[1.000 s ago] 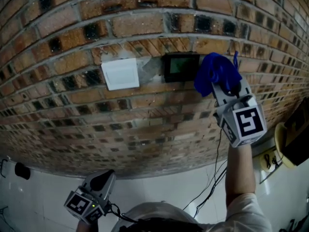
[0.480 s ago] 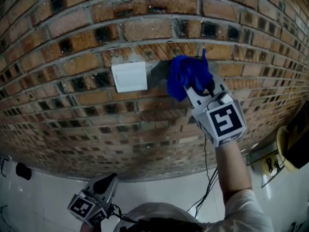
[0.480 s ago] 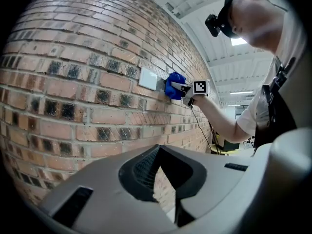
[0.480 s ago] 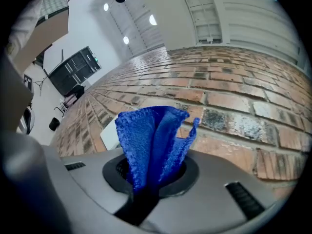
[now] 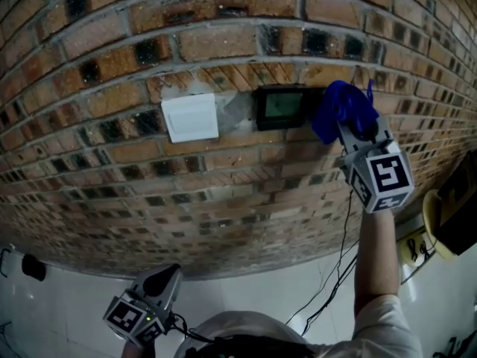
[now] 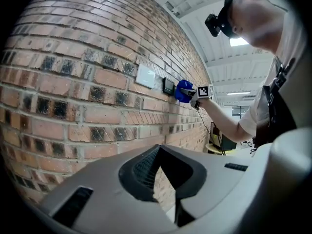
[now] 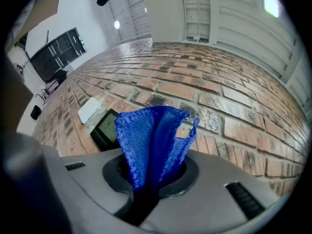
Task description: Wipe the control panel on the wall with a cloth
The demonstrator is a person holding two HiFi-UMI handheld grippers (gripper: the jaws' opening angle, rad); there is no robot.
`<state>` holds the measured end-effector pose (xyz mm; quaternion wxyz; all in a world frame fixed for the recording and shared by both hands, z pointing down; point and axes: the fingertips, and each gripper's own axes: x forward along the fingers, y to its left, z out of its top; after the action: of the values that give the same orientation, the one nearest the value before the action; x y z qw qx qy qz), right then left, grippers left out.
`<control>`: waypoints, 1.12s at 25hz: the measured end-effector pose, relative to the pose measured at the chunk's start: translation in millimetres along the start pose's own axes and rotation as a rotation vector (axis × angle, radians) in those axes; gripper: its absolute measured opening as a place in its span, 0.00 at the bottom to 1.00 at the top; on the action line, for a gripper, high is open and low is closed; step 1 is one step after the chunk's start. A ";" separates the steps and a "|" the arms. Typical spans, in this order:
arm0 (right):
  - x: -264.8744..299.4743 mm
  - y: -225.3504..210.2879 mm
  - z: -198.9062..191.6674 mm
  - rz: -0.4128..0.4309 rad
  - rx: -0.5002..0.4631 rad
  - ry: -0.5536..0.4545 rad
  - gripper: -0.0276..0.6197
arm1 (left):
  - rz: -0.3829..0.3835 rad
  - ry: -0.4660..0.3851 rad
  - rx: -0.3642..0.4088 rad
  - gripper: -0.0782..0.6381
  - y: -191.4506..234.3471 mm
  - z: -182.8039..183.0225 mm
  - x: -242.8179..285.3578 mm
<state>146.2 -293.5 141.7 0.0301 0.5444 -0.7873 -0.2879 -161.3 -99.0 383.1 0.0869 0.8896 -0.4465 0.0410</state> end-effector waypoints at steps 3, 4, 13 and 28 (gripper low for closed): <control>1.0 -13.9 -17.2 -0.021 0.005 0.035 0.18 | -0.008 0.004 -0.001 0.11 -2.1 -1.4 2.1; 1.3 -15.1 -19.0 -0.021 0.011 0.037 0.18 | -0.008 0.003 -0.001 0.11 -2.5 -1.1 2.2; 3.5 74.3 55.9 0.153 0.014 -0.132 0.18 | 0.013 -0.003 -0.007 0.11 3.7 -0.6 -5.9; 31.2 107.9 54.7 0.203 0.043 -0.105 0.18 | 0.027 -0.010 -0.015 0.11 7.3 -3.9 -12.2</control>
<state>23.2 -271.8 140.4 0.0059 0.4466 -0.8448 -0.2945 -174.4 -93.0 386.0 0.0910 0.8830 -0.4592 0.0344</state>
